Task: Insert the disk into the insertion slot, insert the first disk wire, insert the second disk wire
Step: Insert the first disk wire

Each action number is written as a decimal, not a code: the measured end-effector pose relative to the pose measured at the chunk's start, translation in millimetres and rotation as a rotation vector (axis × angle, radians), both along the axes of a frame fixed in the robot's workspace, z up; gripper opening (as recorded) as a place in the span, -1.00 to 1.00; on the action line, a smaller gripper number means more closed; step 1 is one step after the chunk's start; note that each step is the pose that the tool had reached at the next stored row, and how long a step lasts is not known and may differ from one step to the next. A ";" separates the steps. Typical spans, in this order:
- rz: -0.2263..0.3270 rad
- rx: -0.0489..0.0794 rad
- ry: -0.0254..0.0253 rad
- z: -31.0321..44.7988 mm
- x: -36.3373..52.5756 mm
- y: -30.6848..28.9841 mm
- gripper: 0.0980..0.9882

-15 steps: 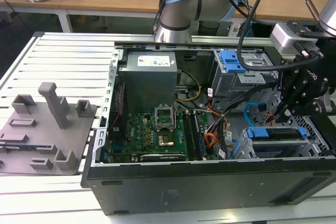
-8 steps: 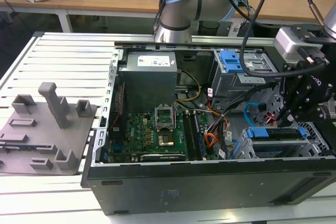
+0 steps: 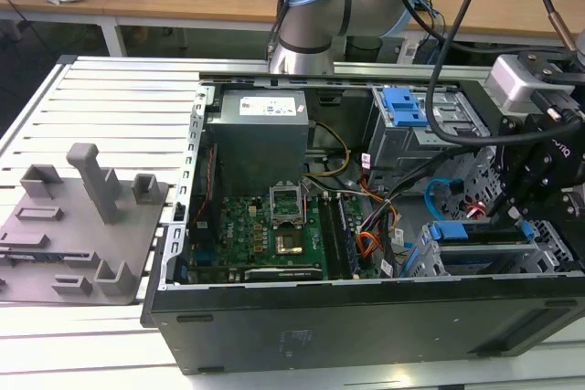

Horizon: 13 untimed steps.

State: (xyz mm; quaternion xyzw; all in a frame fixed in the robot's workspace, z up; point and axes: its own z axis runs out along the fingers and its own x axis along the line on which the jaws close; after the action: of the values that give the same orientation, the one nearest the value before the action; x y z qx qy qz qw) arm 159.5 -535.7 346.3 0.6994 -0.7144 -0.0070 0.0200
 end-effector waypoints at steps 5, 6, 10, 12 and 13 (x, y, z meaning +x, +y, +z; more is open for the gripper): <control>0.000 0.001 -0.0001 -1.5 2.2 -0.2 -0.85; 0.000 0.001 0.0000 -1.5 2.2 -0.2 -0.85; 0.000 0.001 -0.0006 -0.3 2.3 -0.3 -0.85; 0.000 0.002 -0.0017 0.4 1.9 -0.2 -0.85; -0.001 0.006 -0.0019 0.6 1.4 -0.3 -0.85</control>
State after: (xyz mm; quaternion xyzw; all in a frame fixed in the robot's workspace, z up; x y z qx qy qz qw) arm 160.9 -536.0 346.8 0.6992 -0.7147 -0.0086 0.0171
